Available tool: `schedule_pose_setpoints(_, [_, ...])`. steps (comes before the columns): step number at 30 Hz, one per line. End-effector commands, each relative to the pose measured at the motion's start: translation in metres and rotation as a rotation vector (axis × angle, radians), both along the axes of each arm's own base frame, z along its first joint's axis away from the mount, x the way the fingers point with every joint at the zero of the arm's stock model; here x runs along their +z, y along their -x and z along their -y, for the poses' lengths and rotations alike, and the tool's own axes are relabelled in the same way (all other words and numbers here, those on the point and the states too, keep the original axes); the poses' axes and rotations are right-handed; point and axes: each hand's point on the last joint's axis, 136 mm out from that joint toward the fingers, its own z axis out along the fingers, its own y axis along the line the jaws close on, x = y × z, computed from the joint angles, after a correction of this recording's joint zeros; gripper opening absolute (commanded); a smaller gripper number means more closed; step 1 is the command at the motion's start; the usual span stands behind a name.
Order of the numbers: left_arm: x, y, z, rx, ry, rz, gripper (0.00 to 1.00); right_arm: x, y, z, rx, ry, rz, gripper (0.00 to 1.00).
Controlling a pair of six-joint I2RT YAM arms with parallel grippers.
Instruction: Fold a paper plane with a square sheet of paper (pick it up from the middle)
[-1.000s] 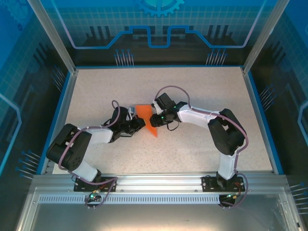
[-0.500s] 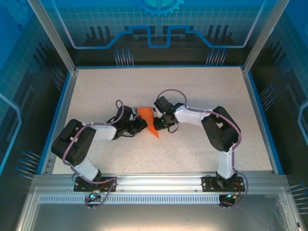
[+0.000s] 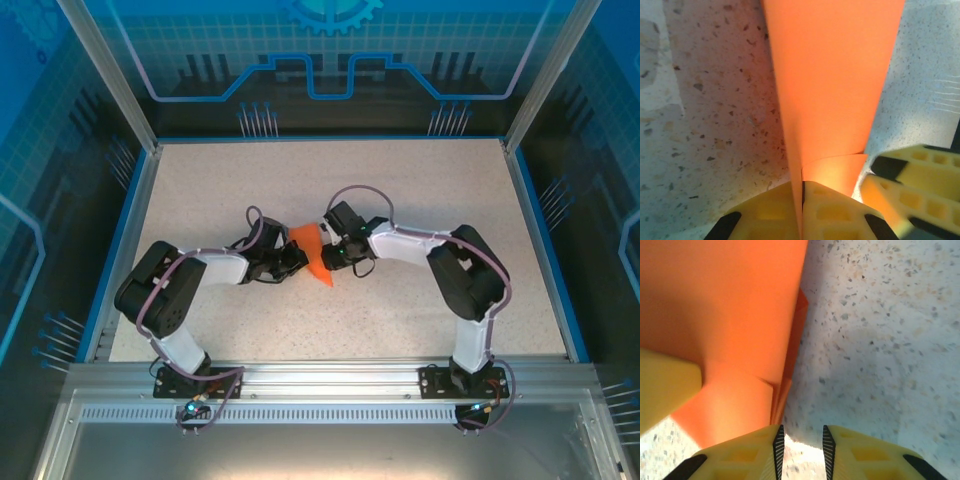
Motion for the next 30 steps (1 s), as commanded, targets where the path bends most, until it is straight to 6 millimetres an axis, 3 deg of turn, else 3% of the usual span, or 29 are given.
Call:
schedule_pose_setpoints(1, [-0.004,0.002,-0.001,0.001,-0.041,-0.034,0.02,0.028,-0.003,-0.012,0.104,-0.056,0.170,0.32])
schedule_pose_setpoints(5, [-0.002,0.001,0.001,0.012,-0.033,-0.049,0.02,0.035,0.005,-0.020,0.201,-0.092,0.297,0.33])
schedule_pose_setpoints(10, [0.002,0.000,0.003,0.024,-0.022,-0.061,0.02,0.035,0.023,-0.045,0.368,-0.202,0.352,0.40])
schedule_pose_setpoints(14, [0.006,0.001,0.002,0.028,-0.020,-0.065,0.02,0.019,0.033,-0.046,0.411,-0.209,0.342,0.41])
schedule_pose_setpoints(21, [0.011,0.002,0.004,0.040,-0.002,-0.092,0.02,0.018,0.035,-0.050,0.470,-0.137,0.517,0.52])
schedule_pose_setpoints(30, [0.019,0.001,0.005,0.054,0.015,-0.094,0.02,0.003,0.047,-0.055,0.575,-0.108,0.571,0.44])
